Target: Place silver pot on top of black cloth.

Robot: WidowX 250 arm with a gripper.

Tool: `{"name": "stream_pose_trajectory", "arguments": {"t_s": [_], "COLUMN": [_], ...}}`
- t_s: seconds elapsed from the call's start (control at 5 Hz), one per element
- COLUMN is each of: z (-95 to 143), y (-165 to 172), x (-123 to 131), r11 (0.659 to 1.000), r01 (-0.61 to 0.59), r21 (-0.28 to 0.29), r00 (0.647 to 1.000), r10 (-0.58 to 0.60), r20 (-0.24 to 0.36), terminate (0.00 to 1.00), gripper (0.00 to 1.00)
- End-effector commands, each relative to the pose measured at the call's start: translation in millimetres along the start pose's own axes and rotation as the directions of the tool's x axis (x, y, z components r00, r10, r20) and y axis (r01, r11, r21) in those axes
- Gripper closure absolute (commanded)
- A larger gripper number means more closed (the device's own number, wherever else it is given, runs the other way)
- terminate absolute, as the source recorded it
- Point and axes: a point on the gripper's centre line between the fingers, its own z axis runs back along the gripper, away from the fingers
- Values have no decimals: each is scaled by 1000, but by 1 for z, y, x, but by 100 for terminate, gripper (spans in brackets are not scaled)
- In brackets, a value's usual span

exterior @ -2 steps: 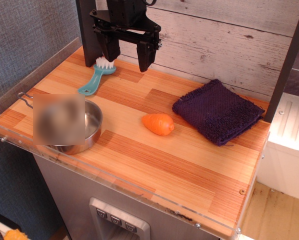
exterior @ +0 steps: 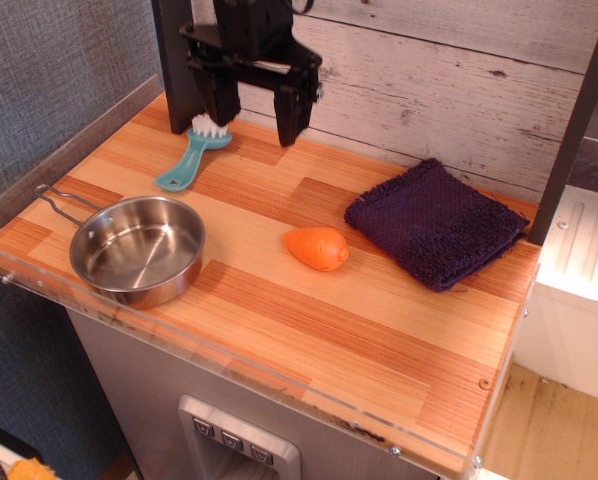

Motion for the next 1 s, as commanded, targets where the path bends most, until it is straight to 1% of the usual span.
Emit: {"name": "stream_pose_trajectory", "arguments": {"t_s": [0.0, 0.2, 0.4, 0.6, 0.8], "z": [21, 21, 1, -23, -45], "y": [0, 5, 11, 18, 14], "x": [-32, -61, -76, -85, -89], "r11": [1000, 1000, 1000, 1000, 1000], "r01": [31, 29, 8, -6, -1], "r21": [3, 3, 10, 26, 30], "r00": [998, 999, 1000, 998, 997], "r10": [-31, -29, -8, 8, 3], "r20": [55, 34, -25, -61, -79], "terminate": [0, 0, 0, 0, 0], "gripper": [0, 0, 0, 0, 0]}}
